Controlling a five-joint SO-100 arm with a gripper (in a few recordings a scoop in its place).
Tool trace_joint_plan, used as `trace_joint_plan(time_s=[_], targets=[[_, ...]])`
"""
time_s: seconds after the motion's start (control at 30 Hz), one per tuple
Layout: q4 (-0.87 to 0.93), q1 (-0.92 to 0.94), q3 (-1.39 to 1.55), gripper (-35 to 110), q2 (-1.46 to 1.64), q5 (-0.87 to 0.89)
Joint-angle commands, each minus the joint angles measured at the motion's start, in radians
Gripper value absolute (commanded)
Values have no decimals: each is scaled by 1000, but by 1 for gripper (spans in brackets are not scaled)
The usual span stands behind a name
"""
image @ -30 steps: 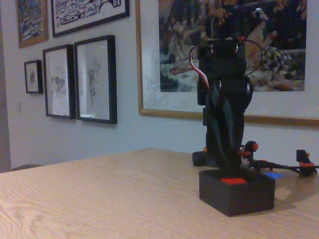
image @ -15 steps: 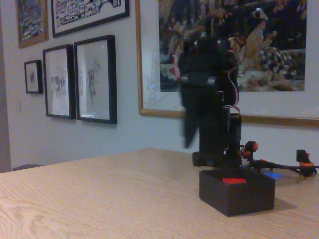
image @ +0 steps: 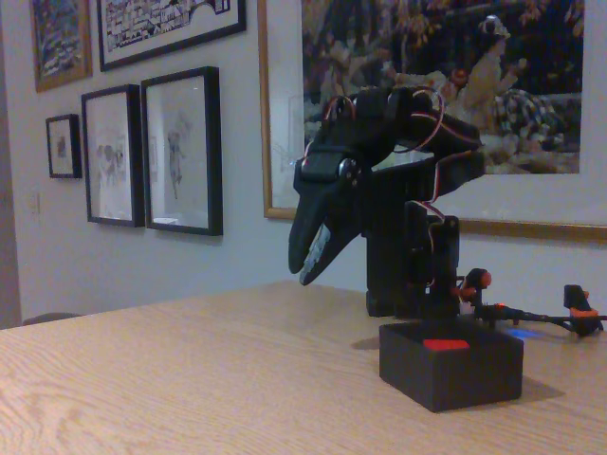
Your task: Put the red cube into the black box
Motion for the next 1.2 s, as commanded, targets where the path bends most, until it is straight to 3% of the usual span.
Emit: trace_joint_plan(time_s=[0.0, 1.17], targets=[[37, -17, 46, 1, 69, 23], [149, -41, 75, -35, 256, 44]])
